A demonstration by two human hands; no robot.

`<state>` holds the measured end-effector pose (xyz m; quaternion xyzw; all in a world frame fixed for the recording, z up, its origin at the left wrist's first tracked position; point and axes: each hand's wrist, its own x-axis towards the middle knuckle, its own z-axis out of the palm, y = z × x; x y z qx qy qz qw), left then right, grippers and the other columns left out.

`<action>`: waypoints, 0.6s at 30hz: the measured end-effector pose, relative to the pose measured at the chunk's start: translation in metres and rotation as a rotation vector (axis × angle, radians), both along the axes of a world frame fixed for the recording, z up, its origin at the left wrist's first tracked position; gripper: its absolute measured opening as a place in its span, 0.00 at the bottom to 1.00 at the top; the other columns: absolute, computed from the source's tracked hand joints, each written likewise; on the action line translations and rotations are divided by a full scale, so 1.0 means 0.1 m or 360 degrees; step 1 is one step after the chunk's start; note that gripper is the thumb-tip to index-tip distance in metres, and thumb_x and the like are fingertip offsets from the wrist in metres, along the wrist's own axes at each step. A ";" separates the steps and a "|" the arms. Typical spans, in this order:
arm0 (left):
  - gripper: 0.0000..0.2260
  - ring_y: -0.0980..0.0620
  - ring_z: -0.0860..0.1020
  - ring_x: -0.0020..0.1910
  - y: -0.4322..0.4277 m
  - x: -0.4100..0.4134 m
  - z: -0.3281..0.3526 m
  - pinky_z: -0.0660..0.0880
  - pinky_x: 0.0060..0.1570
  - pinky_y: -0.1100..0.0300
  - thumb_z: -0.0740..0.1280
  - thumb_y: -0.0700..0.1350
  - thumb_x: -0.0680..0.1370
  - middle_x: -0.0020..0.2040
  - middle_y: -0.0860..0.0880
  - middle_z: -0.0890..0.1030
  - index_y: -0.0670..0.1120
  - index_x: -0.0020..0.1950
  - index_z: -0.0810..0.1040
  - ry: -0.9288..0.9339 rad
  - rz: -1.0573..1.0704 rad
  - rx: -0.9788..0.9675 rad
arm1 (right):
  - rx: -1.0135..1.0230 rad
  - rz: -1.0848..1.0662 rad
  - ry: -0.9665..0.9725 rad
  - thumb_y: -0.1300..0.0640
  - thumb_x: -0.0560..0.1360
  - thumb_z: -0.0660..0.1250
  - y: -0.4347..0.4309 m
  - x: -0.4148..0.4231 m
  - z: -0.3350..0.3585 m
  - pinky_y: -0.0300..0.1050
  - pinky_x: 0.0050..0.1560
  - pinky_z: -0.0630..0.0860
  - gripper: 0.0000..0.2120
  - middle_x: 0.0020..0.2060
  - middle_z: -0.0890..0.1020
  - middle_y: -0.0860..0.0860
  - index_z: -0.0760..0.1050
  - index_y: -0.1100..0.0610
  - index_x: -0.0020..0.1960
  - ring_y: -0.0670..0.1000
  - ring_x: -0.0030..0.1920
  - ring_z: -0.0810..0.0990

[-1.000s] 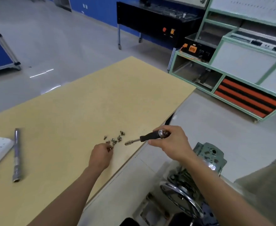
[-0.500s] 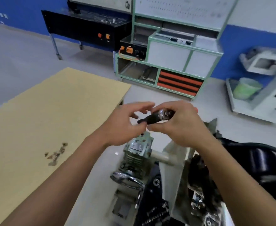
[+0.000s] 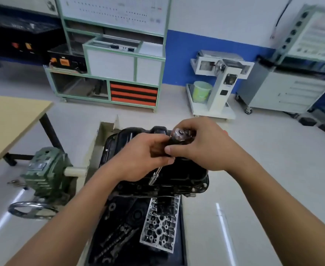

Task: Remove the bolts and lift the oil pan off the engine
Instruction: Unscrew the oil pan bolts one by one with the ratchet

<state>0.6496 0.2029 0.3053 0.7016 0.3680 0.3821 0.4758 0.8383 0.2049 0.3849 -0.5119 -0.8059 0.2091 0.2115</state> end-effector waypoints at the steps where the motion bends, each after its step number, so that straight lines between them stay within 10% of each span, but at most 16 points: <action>1: 0.13 0.54 0.85 0.52 -0.01 0.16 -0.02 0.78 0.56 0.61 0.73 0.34 0.77 0.49 0.52 0.87 0.50 0.55 0.82 -0.0025 -0.0010 0.0006 | 0.0016 -0.0018 0.0008 0.46 0.67 0.78 -0.03 0.15 0.00 0.31 0.34 0.72 0.10 0.34 0.82 0.45 0.81 0.49 0.42 0.43 0.38 0.79; 9: 0.14 0.50 0.86 0.47 -0.08 1.07 -0.41 0.81 0.52 0.55 0.78 0.33 0.71 0.45 0.48 0.87 0.47 0.50 0.81 -0.0186 0.0307 -0.0036 | 0.0004 -0.0035 -0.0213 0.46 0.72 0.73 -0.15 0.82 -0.23 0.53 0.43 0.78 0.09 0.38 0.80 0.47 0.78 0.50 0.45 0.50 0.40 0.78; 18: 0.11 0.51 0.85 0.42 -0.04 1.34 -0.72 0.79 0.45 0.62 0.78 0.32 0.71 0.43 0.44 0.86 0.37 0.47 0.77 -0.0119 0.0459 -0.0026 | -0.0124 -0.0037 -0.0303 0.49 0.75 0.72 -0.15 0.98 -0.52 0.54 0.46 0.78 0.07 0.42 0.80 0.47 0.76 0.49 0.49 0.51 0.43 0.78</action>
